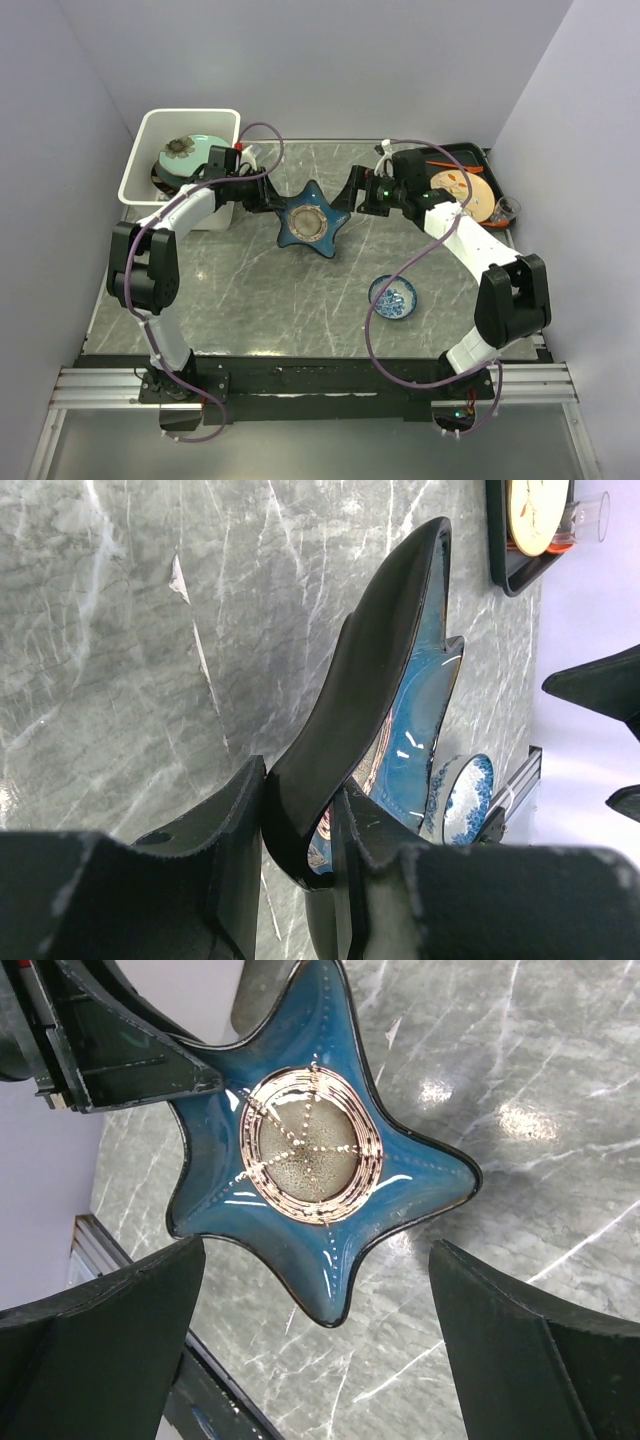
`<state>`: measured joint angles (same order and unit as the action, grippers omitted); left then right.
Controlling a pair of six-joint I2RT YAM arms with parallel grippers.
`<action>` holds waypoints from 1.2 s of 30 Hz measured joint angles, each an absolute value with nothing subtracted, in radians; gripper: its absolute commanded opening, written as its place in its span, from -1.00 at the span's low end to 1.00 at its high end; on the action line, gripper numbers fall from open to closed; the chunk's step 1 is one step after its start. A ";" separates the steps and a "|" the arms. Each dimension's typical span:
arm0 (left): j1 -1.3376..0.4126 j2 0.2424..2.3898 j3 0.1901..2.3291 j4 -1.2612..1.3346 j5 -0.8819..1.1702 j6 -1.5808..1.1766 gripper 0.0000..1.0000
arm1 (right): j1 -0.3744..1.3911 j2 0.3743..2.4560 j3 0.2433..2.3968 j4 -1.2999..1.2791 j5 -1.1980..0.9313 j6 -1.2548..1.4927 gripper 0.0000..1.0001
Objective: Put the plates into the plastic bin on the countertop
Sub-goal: Pick up the plate at the center of the board, then place the plate in the plastic bin.
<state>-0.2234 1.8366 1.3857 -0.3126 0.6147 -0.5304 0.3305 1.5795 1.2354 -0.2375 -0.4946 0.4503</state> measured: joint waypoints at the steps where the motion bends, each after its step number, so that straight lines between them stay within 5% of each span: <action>1: -0.223 1.837 1.386 -0.313 0.612 -0.530 -0.99 | 0.329 1.579 1.235 -0.237 -0.495 0.452 1.00; 36: -0.149 1.845 1.607 -0.357 0.586 -0.547 -0.99 | 0.294 1.533 1.183 -0.217 -0.491 0.455 1.00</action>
<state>-0.1486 1.8450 1.6066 -0.3569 0.5858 -0.5472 0.2939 1.5333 1.1831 -0.2173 -0.4911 0.4553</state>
